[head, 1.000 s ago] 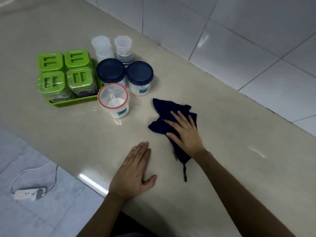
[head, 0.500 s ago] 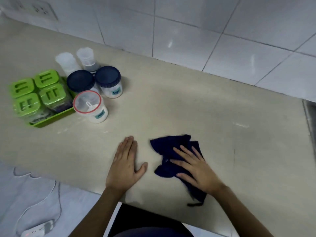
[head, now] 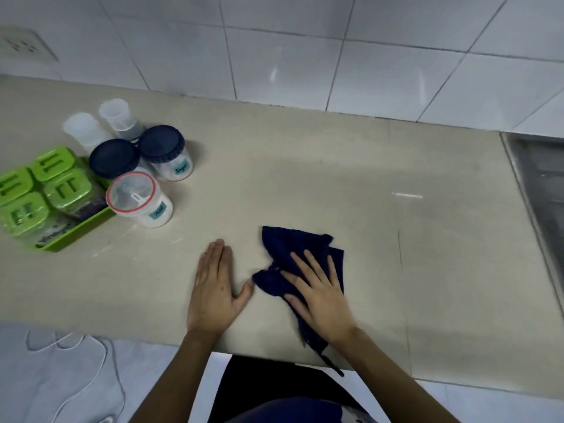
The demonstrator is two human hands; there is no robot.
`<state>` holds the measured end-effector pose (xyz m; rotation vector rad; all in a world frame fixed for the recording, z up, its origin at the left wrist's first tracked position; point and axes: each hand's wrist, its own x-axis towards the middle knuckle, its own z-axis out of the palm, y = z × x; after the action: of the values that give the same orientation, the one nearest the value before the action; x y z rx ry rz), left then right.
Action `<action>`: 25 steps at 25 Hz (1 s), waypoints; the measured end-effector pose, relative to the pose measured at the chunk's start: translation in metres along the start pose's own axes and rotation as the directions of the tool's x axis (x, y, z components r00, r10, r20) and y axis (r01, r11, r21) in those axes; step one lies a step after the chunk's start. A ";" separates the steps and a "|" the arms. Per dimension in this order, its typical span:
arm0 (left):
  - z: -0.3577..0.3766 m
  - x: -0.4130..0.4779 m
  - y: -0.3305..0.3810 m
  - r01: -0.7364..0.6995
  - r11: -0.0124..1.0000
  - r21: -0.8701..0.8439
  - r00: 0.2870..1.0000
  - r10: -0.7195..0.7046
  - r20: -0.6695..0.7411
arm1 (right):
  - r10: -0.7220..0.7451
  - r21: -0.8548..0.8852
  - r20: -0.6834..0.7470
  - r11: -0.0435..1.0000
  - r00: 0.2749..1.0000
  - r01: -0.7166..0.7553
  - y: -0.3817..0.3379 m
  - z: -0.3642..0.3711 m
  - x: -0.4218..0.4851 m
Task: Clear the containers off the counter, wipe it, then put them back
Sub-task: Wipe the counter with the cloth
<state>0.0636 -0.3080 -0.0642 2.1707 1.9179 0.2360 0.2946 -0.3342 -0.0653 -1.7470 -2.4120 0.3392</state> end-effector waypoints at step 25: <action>0.016 0.012 0.106 -0.337 0.941 -0.018 0.939 0.337 0.066 | 0.841 0.176 -0.232 0.530 0.489 -0.829 0.136 -0.035 -0.160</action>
<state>0.1711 -0.3098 -0.0505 2.4599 1.4969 0.2218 0.4780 -0.4423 -0.0654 -2.6204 -1.1527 0.1840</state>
